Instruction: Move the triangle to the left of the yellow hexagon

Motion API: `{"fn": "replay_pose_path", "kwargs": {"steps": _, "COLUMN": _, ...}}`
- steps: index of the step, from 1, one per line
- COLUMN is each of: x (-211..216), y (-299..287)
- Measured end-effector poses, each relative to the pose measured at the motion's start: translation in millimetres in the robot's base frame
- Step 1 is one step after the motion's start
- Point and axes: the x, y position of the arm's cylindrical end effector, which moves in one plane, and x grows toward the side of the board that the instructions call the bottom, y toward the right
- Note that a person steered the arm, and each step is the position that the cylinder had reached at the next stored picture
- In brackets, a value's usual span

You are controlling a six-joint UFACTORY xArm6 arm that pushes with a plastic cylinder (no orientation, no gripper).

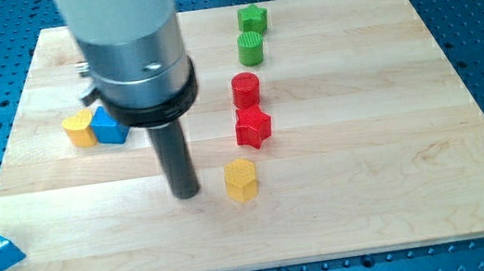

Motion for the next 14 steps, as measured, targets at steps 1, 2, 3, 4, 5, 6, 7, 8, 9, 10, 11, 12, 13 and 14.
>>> {"fn": "replay_pose_path", "kwargs": {"steps": 1, "x": 4, "y": 38}}
{"fn": "replay_pose_path", "kwargs": {"steps": 2, "x": 6, "y": 105}}
{"fn": "replay_pose_path", "kwargs": {"steps": 3, "x": 21, "y": 3}}
{"fn": "replay_pose_path", "kwargs": {"steps": 4, "x": 67, "y": -120}}
{"fn": "replay_pose_path", "kwargs": {"steps": 5, "x": 90, "y": -206}}
{"fn": "replay_pose_path", "kwargs": {"steps": 6, "x": 90, "y": -242}}
{"fn": "replay_pose_path", "kwargs": {"steps": 7, "x": 76, "y": -240}}
{"fn": "replay_pose_path", "kwargs": {"steps": 8, "x": 74, "y": -197}}
{"fn": "replay_pose_path", "kwargs": {"steps": 9, "x": 73, "y": -211}}
{"fn": "replay_pose_path", "kwargs": {"steps": 10, "x": 66, "y": -236}}
{"fn": "replay_pose_path", "kwargs": {"steps": 11, "x": 41, "y": -175}}
{"fn": "replay_pose_path", "kwargs": {"steps": 12, "x": 29, "y": -112}}
{"fn": "replay_pose_path", "kwargs": {"steps": 13, "x": 29, "y": -109}}
{"fn": "replay_pose_path", "kwargs": {"steps": 14, "x": 11, "y": -129}}
